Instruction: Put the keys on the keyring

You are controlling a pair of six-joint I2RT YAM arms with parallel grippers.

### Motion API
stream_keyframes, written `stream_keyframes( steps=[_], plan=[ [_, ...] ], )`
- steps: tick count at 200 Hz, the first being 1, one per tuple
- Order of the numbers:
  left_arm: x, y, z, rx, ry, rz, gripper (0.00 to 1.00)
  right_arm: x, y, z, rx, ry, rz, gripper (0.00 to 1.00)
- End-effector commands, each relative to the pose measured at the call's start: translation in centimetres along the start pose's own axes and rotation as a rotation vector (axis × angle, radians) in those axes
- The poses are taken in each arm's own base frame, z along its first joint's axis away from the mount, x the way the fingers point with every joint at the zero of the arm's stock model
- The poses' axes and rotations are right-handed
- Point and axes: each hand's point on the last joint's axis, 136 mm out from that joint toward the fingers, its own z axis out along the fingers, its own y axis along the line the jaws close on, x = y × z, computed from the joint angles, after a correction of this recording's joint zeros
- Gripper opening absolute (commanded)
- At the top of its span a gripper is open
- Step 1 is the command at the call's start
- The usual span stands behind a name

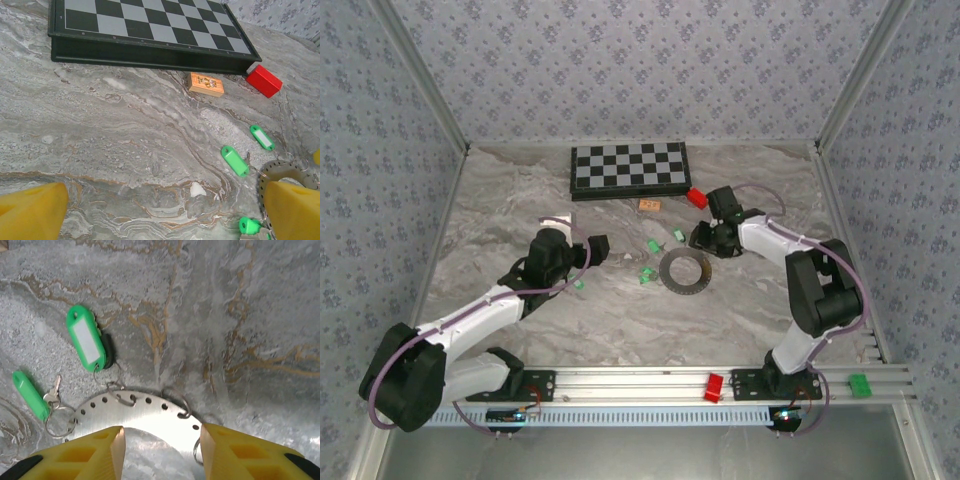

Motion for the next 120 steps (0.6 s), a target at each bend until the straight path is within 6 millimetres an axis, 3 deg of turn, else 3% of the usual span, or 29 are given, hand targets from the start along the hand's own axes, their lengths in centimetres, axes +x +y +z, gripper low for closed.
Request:
stream_keyframes(
  steps=[1, 43, 54, 120],
  plan=[
    [-1.2, -1.1, -0.2, 0.034, -0.031, 0.016, 1.0, -0.3, 0.2, 0.6, -0.01, 0.047, -0.059, 0.44],
    [-1.2, -1.0, -0.2, 0.026, -0.031, 0.022, 1.0, -0.8, -1.0, 2.1, -0.018, 0.08, -0.035, 0.39],
    [-1.2, -1.0, -0.1, 0.025, -0.03, 0.022, 1.0, -0.6, -1.0, 2.4, -0.023, 0.091, -0.032, 0.33],
    [-0.9, -1.0, 0.3, 0.023, -0.017, 0.02, 1.0, 0.1, -0.9, 2.6, -0.049, 0.1, -0.043, 0.27]
  ],
)
